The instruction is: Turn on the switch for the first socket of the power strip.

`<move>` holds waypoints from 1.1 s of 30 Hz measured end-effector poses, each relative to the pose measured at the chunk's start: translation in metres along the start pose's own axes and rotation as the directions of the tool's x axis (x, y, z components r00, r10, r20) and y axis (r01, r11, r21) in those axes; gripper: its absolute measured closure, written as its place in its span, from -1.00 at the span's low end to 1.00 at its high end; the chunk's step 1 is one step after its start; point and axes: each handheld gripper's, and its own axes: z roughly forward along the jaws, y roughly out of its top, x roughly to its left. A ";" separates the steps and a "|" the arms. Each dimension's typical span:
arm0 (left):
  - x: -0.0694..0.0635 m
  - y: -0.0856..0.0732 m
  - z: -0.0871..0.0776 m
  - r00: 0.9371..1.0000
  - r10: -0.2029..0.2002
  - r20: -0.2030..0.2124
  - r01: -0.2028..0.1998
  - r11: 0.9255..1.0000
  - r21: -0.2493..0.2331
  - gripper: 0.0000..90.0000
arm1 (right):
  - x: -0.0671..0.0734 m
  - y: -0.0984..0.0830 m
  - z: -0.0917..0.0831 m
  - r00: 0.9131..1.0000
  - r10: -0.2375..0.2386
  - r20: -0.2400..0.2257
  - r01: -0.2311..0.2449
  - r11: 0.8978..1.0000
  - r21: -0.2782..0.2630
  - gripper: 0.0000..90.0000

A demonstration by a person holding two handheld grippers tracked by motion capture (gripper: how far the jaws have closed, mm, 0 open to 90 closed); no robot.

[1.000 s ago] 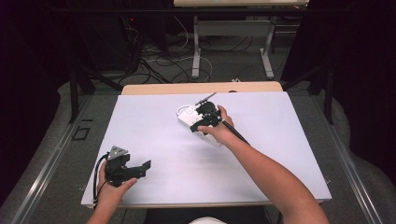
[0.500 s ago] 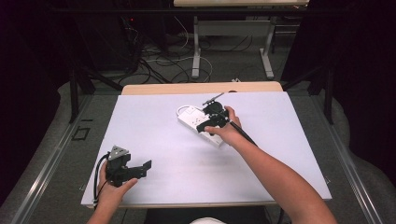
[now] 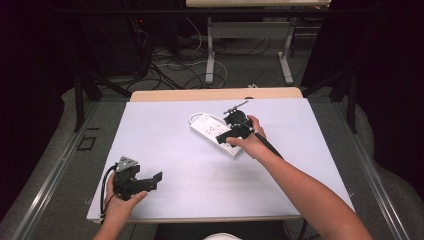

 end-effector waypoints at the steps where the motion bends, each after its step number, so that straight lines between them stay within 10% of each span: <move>1: 0.000 0.000 0.000 1.000 0.001 0.000 -0.001 1.000 0.001 -0.81 | 0.000 -0.001 -0.001 1.000 0.003 0.004 -0.003 1.000 0.001 -1.00; 33: -0.002 0.001 0.002 1.000 0.010 0.003 -0.010 1.000 0.006 -0.81 | -0.029 -0.048 -0.056 0.997 0.063 -0.038 -0.066 0.995 -0.077 -1.00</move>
